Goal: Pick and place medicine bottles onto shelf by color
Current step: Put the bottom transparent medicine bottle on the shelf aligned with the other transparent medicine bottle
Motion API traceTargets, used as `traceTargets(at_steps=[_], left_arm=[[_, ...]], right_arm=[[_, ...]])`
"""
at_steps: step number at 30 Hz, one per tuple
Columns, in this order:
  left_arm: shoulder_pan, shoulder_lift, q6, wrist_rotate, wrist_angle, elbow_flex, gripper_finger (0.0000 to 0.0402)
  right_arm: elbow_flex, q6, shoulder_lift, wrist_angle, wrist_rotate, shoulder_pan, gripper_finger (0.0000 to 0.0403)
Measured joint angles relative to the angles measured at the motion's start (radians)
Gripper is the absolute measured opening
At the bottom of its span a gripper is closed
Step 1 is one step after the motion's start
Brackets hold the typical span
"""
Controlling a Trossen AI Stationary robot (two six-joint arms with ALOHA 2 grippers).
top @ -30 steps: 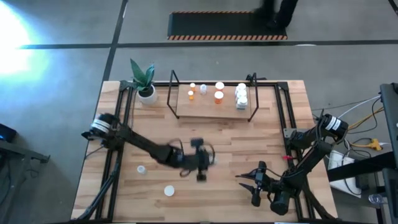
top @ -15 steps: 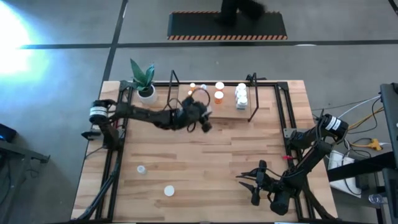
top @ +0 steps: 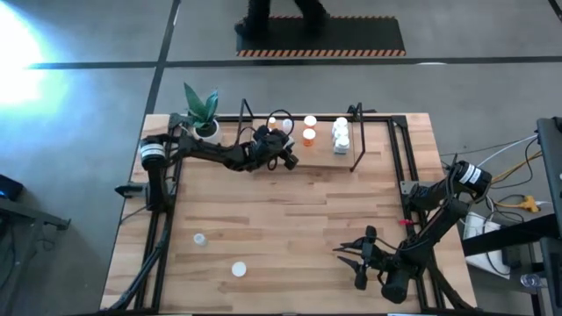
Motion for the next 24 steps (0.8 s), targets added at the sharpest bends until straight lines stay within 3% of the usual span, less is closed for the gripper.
traceTargets(at_steps=[20, 24], left_arm=[[0.028, 0.008, 0.000, 0.021, 0.021, -0.004, 0.0126], [0.029, 0.008, 0.000, 0.027, 0.021, -0.004, 0.0144]], right_arm=[[0.000, 0.002, 0.000, 0.000, 0.000, 0.000, 0.0180], [0.000, 0.003, 0.000, 0.000, 0.000, 0.000, 0.0180]])
